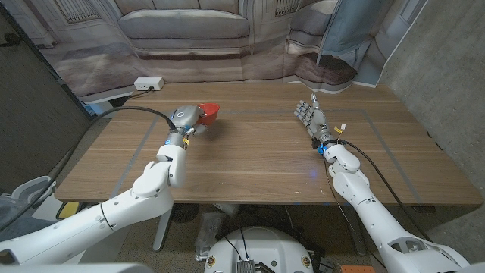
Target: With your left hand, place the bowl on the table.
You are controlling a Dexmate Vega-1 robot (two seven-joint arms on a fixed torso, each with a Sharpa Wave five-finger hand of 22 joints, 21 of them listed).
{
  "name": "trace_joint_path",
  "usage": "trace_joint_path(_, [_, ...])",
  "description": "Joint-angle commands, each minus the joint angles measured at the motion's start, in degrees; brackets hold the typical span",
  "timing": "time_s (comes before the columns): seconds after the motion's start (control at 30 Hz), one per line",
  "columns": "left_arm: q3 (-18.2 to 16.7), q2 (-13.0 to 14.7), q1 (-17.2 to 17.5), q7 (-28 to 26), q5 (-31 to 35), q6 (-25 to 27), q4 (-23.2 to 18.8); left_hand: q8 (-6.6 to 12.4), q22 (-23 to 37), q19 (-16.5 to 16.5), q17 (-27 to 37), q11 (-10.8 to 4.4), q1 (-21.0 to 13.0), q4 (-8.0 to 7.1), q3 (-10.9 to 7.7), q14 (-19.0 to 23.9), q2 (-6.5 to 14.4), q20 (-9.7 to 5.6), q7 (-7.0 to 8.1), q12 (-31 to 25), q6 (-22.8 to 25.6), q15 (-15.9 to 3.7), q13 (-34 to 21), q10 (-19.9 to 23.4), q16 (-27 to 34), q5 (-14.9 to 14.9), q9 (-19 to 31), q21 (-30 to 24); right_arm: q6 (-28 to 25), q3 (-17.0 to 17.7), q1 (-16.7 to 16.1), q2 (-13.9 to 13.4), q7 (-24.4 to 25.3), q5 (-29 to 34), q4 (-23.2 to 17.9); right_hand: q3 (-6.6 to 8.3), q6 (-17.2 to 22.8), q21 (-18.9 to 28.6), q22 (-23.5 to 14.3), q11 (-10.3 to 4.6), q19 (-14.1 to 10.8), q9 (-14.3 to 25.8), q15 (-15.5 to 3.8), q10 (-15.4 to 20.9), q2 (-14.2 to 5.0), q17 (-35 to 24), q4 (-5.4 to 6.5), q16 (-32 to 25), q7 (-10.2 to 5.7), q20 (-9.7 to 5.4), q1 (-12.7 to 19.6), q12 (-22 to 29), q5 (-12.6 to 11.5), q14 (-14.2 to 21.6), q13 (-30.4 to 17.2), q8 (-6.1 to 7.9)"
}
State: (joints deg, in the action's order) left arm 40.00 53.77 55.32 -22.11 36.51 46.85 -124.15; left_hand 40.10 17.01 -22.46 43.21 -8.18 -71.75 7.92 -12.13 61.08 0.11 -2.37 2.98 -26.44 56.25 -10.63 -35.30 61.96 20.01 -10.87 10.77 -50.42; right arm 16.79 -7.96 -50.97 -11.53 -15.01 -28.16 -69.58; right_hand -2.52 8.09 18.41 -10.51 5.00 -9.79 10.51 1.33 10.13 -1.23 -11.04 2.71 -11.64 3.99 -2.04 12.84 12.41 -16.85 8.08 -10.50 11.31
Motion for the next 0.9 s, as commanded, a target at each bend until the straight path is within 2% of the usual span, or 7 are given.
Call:
trace_joint_path(0.03, [-1.1, -0.4, 1.8, 0.1, 1.5, -3.5, -0.4, 0.94, -0.1, 0.2, 0.4, -0.39, -2.5, -1.23, -1.73, 0.5, 2.8, -5.25, -2.62, 0.3, 3.1, -2.58, -0.3, 1.1, -0.4, -0.3, 1.7, -0.5, -0.3, -0.1, -0.2, -0.1, 0.2, 0.1, -0.6, -0.54, 0.1, -0.3, -0.2, -0.06, -0.4, 0.2, 0.12, 0.4, -0.46, -0.2, -0.05, 0.2, 0.09, -1.96, 0.2, -0.2, 0.1, 0.4, -0.2, -0.07])
trace_joint_path(0.57, [-1.0, -1.6, 2.3, 1.7, 4.5, -7.0, -0.3, 1.07, -0.7, 0.6, 1.0, -0.44, -2.5, -1.26, -1.97, 0.6, 2.7, -5.23, -2.6, 0.6, 3.0, -2.53, -0.6, 1.2, -0.8, -0.3, 1.7, -1.4, 0.1, -0.3, -0.5, -0.2, 0.6, -0.1, -1.3, -0.66, 0.1, -0.5, -0.2, 0.04, -0.5, 0.2, 0.06, 0.4, -0.52, -0.2, -0.09, 0.2, 0.11, -1.98, 0.2, -0.2, 0.1, 0.5, -0.2, -0.07])
trace_joint_path(0.9, [-0.7, -2.6, 2.6, 3.5, 5.5, -8.1, -0.2, 1.13, -1.1, 0.8, 1.3, -0.55, -2.4, -1.28, -2.12, 0.7, 2.6, -5.28, -2.56, 0.8, 3.0, -2.55, -0.7, 1.2, -1.1, -0.2, 1.7, -1.9, 0.9, 0.1, 0.0, 0.0, -0.3, -0.7, -0.1, -0.73, 0.2, -0.7, -0.3, 0.05, -0.6, 0.2, 0.17, 0.5, -0.55, -0.2, -0.12, 0.2, 0.12, -1.92, 0.2, -0.2, 0.1, 0.5, -0.2, -0.07])
